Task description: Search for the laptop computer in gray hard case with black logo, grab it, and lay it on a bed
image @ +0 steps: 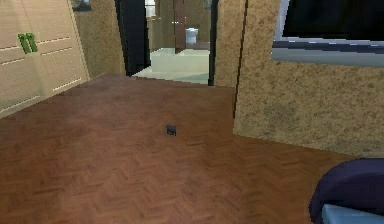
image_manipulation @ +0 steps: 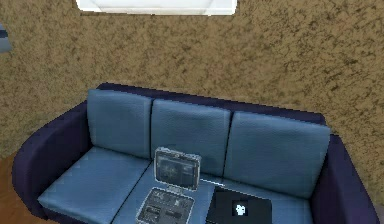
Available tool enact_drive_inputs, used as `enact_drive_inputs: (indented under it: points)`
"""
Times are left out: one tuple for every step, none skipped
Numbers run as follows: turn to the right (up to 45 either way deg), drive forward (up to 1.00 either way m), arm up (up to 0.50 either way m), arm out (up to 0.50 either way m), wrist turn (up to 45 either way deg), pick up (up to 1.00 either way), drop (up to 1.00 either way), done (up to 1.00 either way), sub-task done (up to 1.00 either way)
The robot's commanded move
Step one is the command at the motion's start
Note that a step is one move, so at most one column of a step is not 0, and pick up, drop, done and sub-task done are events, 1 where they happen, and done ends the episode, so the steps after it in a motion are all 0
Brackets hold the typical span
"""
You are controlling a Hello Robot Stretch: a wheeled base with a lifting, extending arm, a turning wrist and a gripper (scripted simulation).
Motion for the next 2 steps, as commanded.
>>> enact_drive_inputs:
  points:
    - [0.0,0.0,0.1,0.0,0.0,0.0,0.0,0.0,0.0]
    - [0.0,0.0,0.5,0.0,0.0,0.0,0.0,0.0,0.0]
